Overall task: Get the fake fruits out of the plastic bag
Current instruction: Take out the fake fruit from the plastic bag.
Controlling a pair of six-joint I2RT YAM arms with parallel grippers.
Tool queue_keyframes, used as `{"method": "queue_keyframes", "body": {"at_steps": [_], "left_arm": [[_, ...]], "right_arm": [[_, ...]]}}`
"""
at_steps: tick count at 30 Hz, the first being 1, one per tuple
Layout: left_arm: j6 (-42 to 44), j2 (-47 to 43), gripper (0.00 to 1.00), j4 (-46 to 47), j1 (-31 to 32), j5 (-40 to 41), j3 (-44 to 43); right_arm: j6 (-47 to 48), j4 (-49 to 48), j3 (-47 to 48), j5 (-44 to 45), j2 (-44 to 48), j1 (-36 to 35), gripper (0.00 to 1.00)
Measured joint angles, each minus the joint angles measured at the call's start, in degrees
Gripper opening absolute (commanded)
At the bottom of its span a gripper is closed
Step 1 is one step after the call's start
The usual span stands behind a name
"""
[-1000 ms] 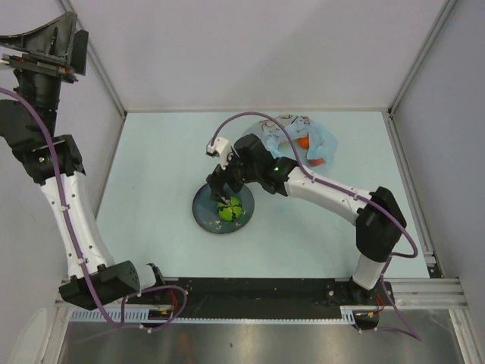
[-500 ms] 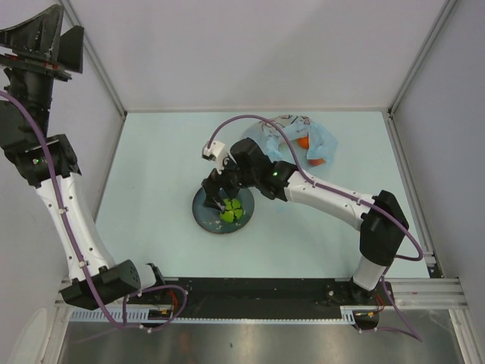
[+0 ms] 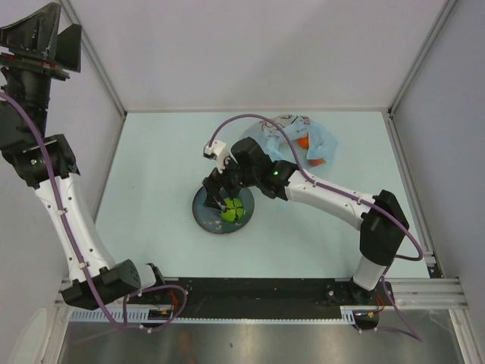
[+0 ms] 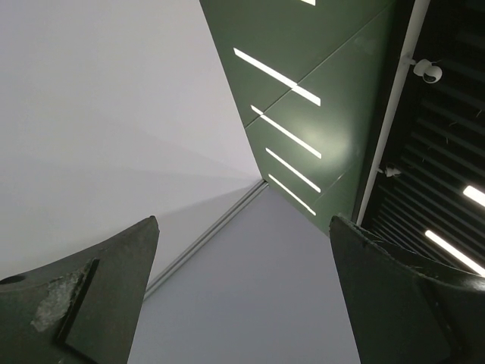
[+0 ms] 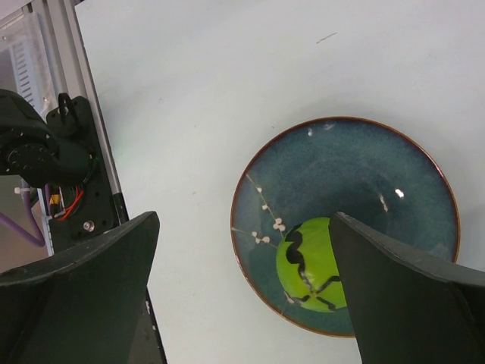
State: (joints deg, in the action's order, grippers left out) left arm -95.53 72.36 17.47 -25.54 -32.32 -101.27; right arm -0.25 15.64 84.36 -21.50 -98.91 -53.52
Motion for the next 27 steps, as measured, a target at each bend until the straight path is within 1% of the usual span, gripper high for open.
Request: {"method": "queue_keyframes", "body": {"at_steps": [2, 4, 7, 11, 14, 16, 18, 21, 23, 25, 27], "left_arm": [[0.81, 0.0, 1.0, 0.02, 0.0, 0.2, 0.0], [3.96, 0.0, 1.0, -0.22, -0.02, 0.76, 0.09], [11.93, 0.02, 1.0, 0.81, 0.26, 0.52, 1.84], [25.09, 0.0, 1.0, 2.69, 4.09, -4.15, 9.6], [37.33, 0.5, 1.0, -3.08, 11.47, -9.46, 16.35], [46.73, 1.09, 1.0, -9.33, 17.27, -13.07, 20.81], [53.9, 1.22, 1.0, -14.99, 22.69, -14.95, 25.2], [63.89, -0.52, 1.0, -20.76, 30.36, -15.28, 34.14], [69.33, -2.93, 1.0, -24.09, 34.05, -14.58, 39.52], [75.03, -5.35, 1.0, -27.04, 37.9, -13.73, 43.15], [79.25, -6.69, 1.0, -28.39, 42.05, -13.25, 44.52]], "right_arm": [[-0.15, 0.31, 0.15, -0.09, 0.0, 0.0, 1.0], [-0.17, 1.07, 0.92, -0.52, 0.0, 0.0, 1.0], [0.74, 3.19, 3.89, -1.57, 0.11, 0.17, 1.0], [2.47, 5.86, 7.76, -3.56, 2.51, 1.31, 1.0], [2.75, 7.26, 8.15, -3.78, 6.58, 3.54, 1.0], [2.34, 7.96, 8.13, -3.23, 9.9, 6.25, 1.0], [1.2, 8.35, 7.87, -1.9, 13.29, 10.19, 1.0], [0.9, 9.33, 5.88, 1.2, 18.34, 16.02, 0.99], [1.36, 10.58, 3.45, 3.52, 22.05, 20.68, 0.99], [1.75, 12.0, 1.31, 5.11, 24.98, 24.7, 0.97], [1.84, 13.35, -1.33, 7.3, 27.67, 29.94, 0.95]]}}
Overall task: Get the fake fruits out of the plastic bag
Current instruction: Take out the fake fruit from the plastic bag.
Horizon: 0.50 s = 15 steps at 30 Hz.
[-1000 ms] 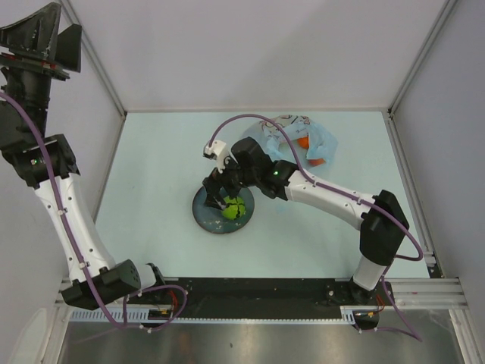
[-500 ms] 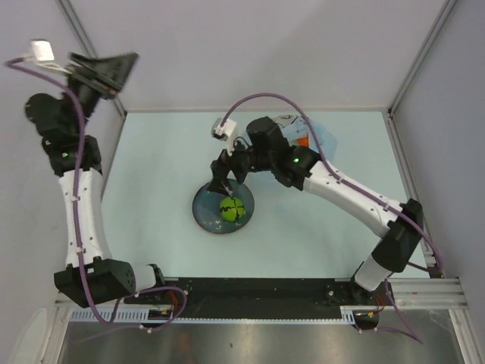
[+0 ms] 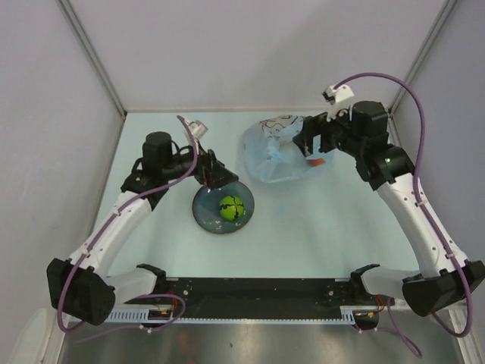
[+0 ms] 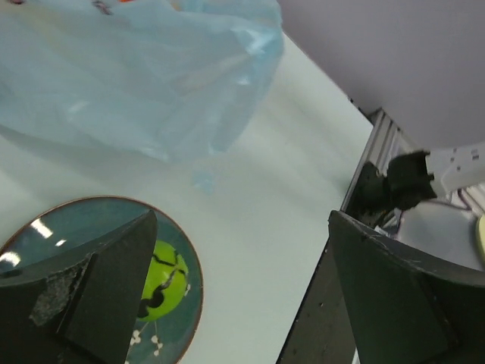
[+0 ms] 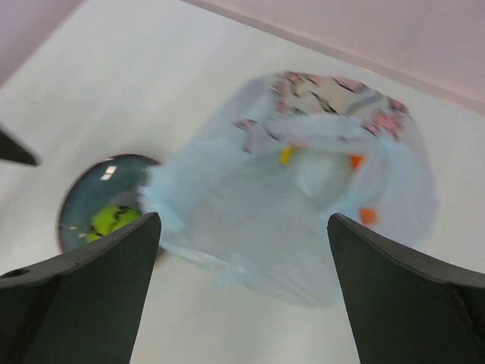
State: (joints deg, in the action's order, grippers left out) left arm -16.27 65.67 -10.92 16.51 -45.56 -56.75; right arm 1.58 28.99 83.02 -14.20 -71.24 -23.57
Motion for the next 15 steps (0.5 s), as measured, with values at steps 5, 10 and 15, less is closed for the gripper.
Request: {"method": "queue_keyframes", "body": {"at_steps": [5, 10, 15], "left_arm": [[4.44, 2.95, 1.0, 0.87, 8.74, 3.17, -0.07], [5.79, 10.67, 1.0, 2.75, 14.97, 10.75, -2.82], [6.43, 17.81, 1.0, 4.37, 17.11, 17.0, -10.27]], "right_arm": [[-0.44, 1.95, -5.44, 1.42, 1.31, 8.48, 0.84], [-1.86, 3.45, -10.12, -0.5, 1.11, 11.34, 0.76], [-2.49, 3.02, -10.97, -2.38, 1.14, 11.26, 0.77]]}}
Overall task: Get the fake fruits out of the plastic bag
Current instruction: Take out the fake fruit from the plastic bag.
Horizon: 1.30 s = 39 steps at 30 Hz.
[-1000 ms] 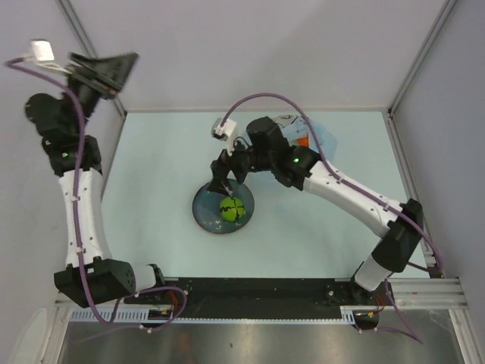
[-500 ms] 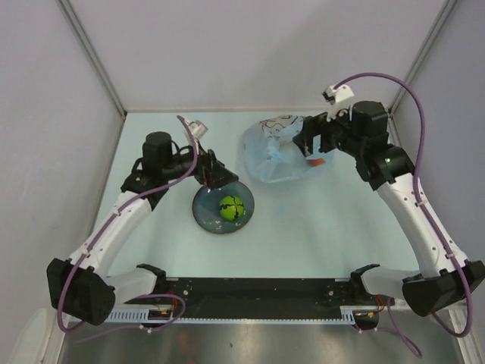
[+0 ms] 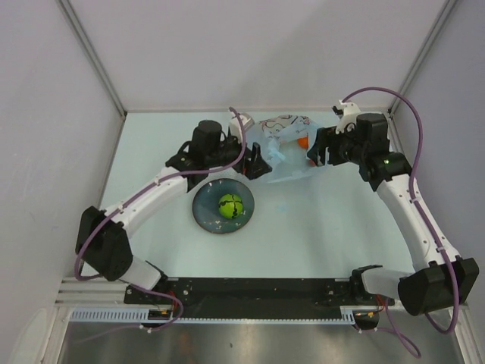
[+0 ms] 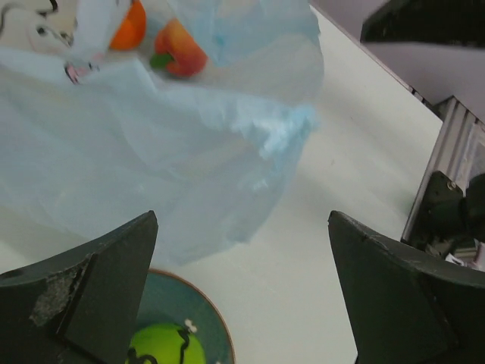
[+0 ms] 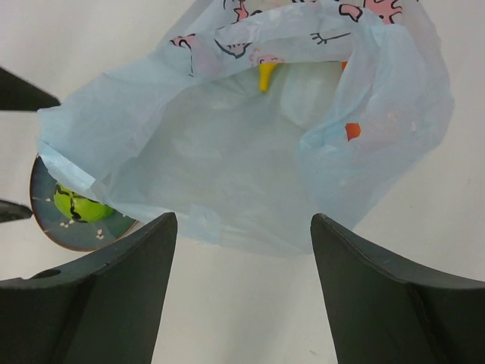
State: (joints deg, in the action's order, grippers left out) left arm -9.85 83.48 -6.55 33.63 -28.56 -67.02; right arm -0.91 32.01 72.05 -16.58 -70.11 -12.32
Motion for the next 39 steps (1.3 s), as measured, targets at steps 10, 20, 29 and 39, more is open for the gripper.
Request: {"method": "queue_keyframes", "body": {"at_steps": [10, 20, 29, 39], "left_arm": [[-0.11, 11.28, 0.69, -0.28, 2.82, 6.95, -15.34], [1.99, 11.54, 0.0, -5.66, 3.3, 10.6, -15.58], [4.07, 0.63, 0.0, -10.38, -1.03, 8.48, -12.79], [4.5, -6.82, 0.0, -11.13, -0.74, 9.11, -1.92]], "right_arm": [[-1.68, -3.45, -1.01, -0.63, 0.07, 0.83, 0.82], [-2.08, -4.81, -1.01, -0.9, 0.15, 1.14, 0.81], [0.31, -10.05, -0.98, -0.81, -5.68, -8.2, 0.66], [-1.62, -15.15, -5.25, 6.75, -17.0, -15.3, 0.54]]}}
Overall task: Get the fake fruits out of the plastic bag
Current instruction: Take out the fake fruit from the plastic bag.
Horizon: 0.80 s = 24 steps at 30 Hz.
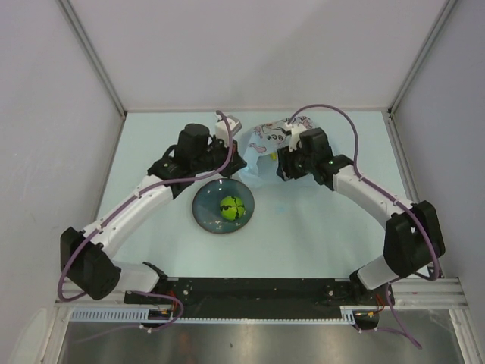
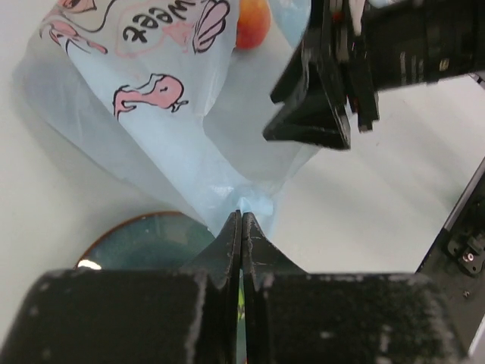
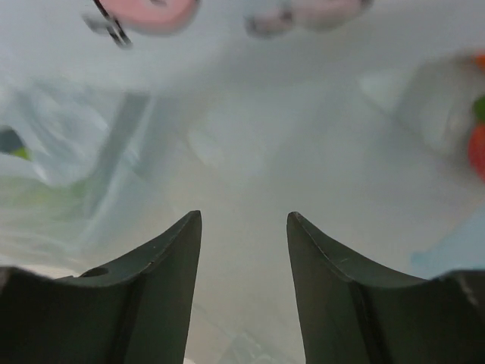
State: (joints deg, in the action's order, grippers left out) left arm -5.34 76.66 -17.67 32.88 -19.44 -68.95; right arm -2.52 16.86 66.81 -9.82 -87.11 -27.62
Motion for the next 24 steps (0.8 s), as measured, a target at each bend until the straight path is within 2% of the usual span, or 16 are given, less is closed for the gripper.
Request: {"method": "queue_keyframes", "body": {"at_steps": [5, 7, 9, 14, 17, 20, 21, 24], "left_arm": [[0.0, -3.1, 0.0, -0.39, 0.35, 0.15, 2.75], [-0.02, -3.91, 0.0, -0.15, 0.5, -0.28, 3.41], [-0.07, -4.0, 0.0, 0.04, 0.52, -0.46, 3.67], [-0.22, -3.54, 0.0, 1.09, 0.52, -1.62, 3.91], [-0.68, -2.27, 0.0, 2.38, 0.48, -2.82, 3.91], [-0.83, -0.74, 0.0, 2.93, 0.48, -3.85, 3.72], [-0.87, -0.11, 0.0, 3.04, 0.48, -4.24, 3.52], [-1.09, 1.53, 0.0, 3.48, 0.48, -5.29, 2.56]], "right_arm": [[-0.9, 2.01, -11.65, 2.25, 4.72, -4.59, 0.56], [-0.37, 2.71, -13.03, 2.38, 5.97, -5.29, 0.56], [0.2, 1.66, -12.76, 2.58, 6.01, -2.62, 0.56], [2.49, -1.05, -7.96, 4.04, 1.7, 11.3, 0.57], [4.9, -3.02, -6.36, 5.18, -1.22, 16.15, 0.6], [6.62, -3.56, -6.34, 5.95, -2.54, 17.25, 0.74], [7.08, -3.63, -6.34, 6.1, -2.82, 17.29, 0.85], [7.91, -4.68, -6.34, 6.64, -3.43, 16.94, 0.99]]}}
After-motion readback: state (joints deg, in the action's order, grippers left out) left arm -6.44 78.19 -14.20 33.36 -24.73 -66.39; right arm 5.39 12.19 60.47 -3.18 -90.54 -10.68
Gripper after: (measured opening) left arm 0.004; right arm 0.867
